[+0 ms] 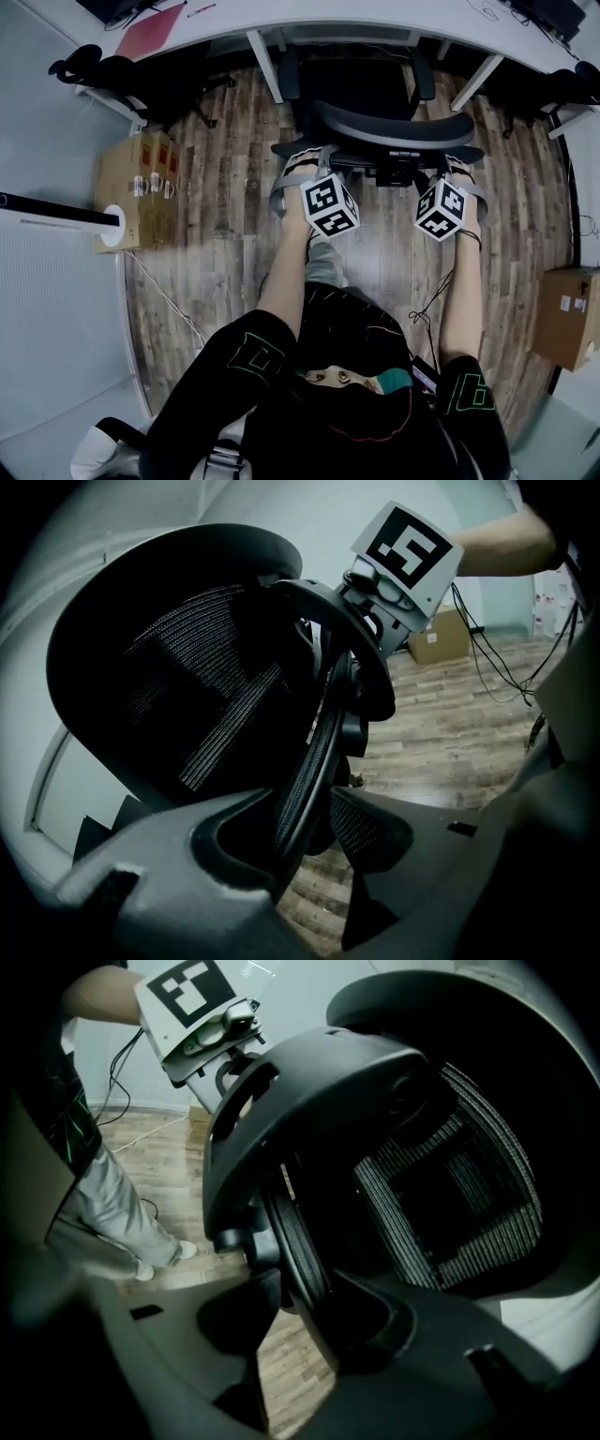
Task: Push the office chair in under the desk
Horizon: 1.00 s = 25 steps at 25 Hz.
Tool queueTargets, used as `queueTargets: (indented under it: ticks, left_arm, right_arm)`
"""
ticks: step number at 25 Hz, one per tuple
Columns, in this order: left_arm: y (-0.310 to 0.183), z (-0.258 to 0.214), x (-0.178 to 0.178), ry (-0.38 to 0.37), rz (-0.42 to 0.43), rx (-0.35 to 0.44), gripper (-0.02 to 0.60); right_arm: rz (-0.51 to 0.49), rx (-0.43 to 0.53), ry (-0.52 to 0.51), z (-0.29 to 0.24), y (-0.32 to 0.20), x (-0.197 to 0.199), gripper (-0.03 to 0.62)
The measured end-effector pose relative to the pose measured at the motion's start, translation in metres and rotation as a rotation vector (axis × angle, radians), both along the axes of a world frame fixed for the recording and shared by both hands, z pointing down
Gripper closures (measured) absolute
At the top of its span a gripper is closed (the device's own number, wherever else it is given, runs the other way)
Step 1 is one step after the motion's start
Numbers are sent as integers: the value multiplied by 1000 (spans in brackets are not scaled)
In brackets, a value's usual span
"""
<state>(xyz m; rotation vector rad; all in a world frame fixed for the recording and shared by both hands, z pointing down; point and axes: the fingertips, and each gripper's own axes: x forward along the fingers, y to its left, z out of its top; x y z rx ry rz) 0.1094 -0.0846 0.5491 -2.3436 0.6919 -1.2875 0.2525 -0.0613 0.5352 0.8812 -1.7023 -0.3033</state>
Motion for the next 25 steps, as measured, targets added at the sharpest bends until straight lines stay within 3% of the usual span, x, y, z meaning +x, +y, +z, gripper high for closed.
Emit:
queueTargets:
  ticks: [25]
  left_arm:
    - [-170,-3,-12,-10,30,11,376]
  right_arm:
    - [-35,19,-16,-3,-160,-13,429]
